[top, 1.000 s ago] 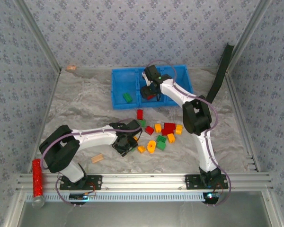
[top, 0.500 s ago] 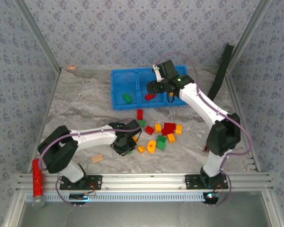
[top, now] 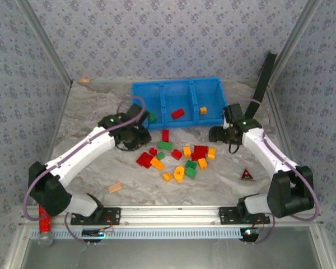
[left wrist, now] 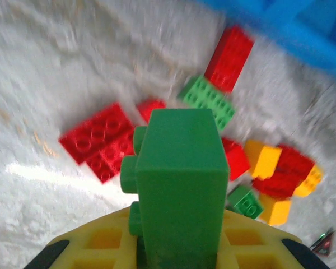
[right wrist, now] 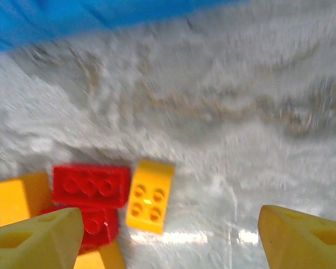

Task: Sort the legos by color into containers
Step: Place the lego in the container.

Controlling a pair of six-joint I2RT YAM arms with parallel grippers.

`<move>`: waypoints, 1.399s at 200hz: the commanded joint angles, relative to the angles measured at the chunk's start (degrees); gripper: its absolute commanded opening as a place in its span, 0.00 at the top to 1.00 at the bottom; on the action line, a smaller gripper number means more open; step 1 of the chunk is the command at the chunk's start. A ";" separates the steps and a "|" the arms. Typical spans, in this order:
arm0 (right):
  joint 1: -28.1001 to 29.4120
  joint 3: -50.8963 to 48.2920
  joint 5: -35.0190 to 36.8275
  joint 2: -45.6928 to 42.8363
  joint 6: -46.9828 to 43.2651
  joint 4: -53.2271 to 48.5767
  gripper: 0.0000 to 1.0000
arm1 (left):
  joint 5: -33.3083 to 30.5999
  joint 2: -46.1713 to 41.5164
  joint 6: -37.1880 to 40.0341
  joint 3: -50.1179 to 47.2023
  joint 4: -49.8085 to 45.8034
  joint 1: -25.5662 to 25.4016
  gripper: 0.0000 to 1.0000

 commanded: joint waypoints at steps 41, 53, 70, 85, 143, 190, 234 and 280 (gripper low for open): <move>0.18 -9.64 -7.57 -1.89 7.17 8.03 0.19 | -5.65 16.98 16.44 20.84 2.65 9.31 0.88; 0.36 -10.03 -7.51 -1.54 7.46 8.54 0.20 | -4.77 21.94 17.11 25.47 2.75 10.27 0.87; 0.95 -9.94 -6.37 -0.75 7.57 7.98 0.21 | -3.72 28.92 17.95 32.19 2.01 11.02 0.87; 1.80 -10.09 -6.05 -0.12 8.00 7.80 0.23 | -3.48 34.91 18.41 38.07 0.90 11.55 0.88; 5.30 -9.98 -1.18 4.19 8.28 7.43 0.30 | 1.30 48.25 16.21 49.00 0.37 14.44 0.88; 9.45 -7.85 5.20 8.21 8.10 4.25 0.30 | 2.58 53.55 16.07 54.19 -0.99 14.84 0.88; 10.40 -6.99 7.36 11.28 8.11 4.50 0.34 | 3.59 55.63 15.98 55.18 -0.60 14.93 0.88; 10.46 -5.55 7.54 14.19 7.66 6.15 0.38 | 3.96 58.28 16.90 57.15 -1.90 15.01 0.88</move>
